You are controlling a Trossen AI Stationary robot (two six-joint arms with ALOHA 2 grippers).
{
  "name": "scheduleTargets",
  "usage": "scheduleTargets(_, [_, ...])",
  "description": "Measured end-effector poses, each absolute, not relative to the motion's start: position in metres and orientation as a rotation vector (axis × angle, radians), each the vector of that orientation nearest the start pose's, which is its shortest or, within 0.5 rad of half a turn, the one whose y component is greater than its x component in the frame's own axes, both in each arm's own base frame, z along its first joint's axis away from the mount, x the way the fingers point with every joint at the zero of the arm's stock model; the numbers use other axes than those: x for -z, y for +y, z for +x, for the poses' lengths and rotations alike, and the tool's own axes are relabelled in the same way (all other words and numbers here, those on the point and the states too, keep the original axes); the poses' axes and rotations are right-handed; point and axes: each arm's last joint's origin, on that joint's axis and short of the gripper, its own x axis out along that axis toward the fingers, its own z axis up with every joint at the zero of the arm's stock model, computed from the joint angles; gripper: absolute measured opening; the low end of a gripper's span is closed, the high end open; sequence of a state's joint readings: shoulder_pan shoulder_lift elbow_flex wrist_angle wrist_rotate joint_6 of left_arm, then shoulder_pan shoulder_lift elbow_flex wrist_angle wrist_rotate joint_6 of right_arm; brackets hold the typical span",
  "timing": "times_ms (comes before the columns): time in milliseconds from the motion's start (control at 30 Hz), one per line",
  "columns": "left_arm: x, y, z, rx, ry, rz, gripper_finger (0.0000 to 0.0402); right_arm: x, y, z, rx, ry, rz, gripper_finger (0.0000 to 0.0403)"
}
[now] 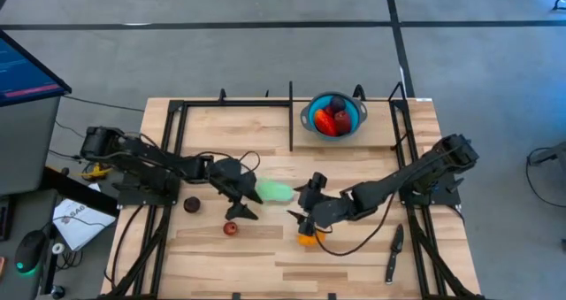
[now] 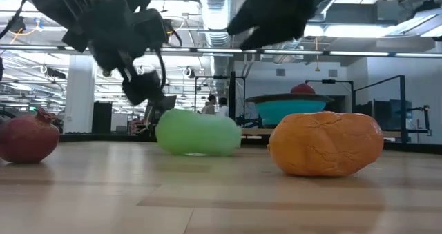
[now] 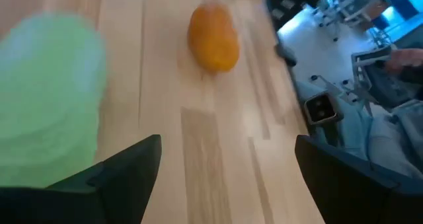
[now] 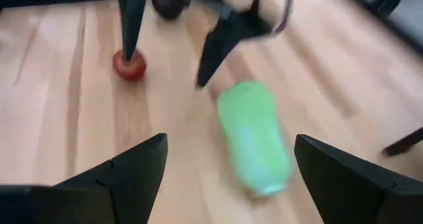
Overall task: Pick & Place Fruit
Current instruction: Put the green chayote into the blue strainer bowl on the shelf
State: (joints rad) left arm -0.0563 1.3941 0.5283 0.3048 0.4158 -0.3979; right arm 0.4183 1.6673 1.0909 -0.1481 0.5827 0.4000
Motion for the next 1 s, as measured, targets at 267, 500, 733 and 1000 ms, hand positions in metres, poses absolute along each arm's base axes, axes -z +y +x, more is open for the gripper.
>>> scheduleTargets(267, [-0.187,-0.02,0.253,0.186,0.488,-0.194,0.0342,-0.203,0.134,0.314,0.375,0.727,0.167,0.0324])
scheduleTargets(500, [-0.161,-0.014,0.264,0.001,0.555,-0.064,0.0342,-0.204,0.143,0.306,0.467,0.671,0.174,0.0314])
scheduleTargets(733, [-0.136,-0.012,0.278,-0.07,0.555,0.024,0.0353,-0.204,0.138,0.308,0.491,0.667,0.166,0.0303])
scheduleTargets(1000, [-0.118,-0.011,0.279,-0.112,0.624,0.068,0.0348,-0.203,0.138,0.308,0.494,0.666,0.171,0.0302])
